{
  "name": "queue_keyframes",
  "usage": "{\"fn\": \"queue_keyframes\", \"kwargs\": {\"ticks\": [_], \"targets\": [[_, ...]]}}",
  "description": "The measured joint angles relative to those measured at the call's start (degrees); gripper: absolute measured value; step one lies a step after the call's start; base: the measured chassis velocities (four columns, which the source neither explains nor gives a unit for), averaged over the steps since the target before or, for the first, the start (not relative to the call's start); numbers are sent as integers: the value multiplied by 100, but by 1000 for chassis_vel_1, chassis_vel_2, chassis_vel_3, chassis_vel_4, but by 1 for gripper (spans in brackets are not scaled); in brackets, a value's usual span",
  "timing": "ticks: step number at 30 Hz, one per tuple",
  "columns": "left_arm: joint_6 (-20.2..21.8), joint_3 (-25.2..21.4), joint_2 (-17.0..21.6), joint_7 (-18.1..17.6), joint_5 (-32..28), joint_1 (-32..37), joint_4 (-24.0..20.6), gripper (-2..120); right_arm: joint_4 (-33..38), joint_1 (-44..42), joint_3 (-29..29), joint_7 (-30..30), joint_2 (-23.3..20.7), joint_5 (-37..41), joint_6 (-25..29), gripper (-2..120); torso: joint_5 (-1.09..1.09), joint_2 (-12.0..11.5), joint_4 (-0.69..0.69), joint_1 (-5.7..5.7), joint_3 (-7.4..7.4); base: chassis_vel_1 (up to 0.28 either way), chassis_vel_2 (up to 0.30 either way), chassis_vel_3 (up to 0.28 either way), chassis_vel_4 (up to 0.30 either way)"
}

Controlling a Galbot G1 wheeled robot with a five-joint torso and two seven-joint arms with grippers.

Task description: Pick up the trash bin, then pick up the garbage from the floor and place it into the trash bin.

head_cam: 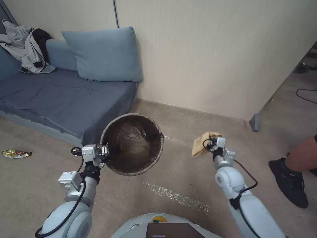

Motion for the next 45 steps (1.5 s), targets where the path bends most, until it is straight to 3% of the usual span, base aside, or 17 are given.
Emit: {"fn": "queue_keyframes", "kwargs": {"ticks": [4, 7, 13, 18, 29, 32, 45], "targets": [[96, 13, 6, -26, -32, 8, 3, 2, 790, 95, 27, -646, -472, 387, -115, 0, 2, 0, 0, 0, 0, 0, 0, 0, 0], [107, 17, 10, -31, -42, 12, 11, 2, 894, 172, 37, -874, -618, 448, -114, 0, 2, 0, 0, 0, 0, 0, 0, 0, 0], [213, 32, 27, -38, -117, 39, 5, 2, 1308, 656, 25, -1906, -1389, 1029, -101, 0, 1, 0, 0, 0, 0, 0, 0, 0, 0], [277, 52, 30, -33, -121, 62, 2, 2, 1550, 1145, -296, -2142, -1747, 1387, -106, 0, 1, 0, 1, 0, 0, 0, 0, 0, 0], [357, 62, 89, -17, -106, 151, 2, 2, 1888, 1972, -1202, -2624, -2025, 1771, -285, 0, 0, 0, 0, 0, 0, 0, 0, 0, 0], [401, 60, 93, 14, -100, 165, 1, 2, 2007, 2188, -1723, -2703, -2047, 1761, -317, 0, 0, 0, 0, 0, 0, 0, 0, 0, 0], [575, 74, 79, 109, -94, 180, 1, 2, 1630, 3253, -3308, -2792, -1832, 1105, -372, 0, 0, 0, 0, 0, 0, 0, 0, 0, 0]]}}
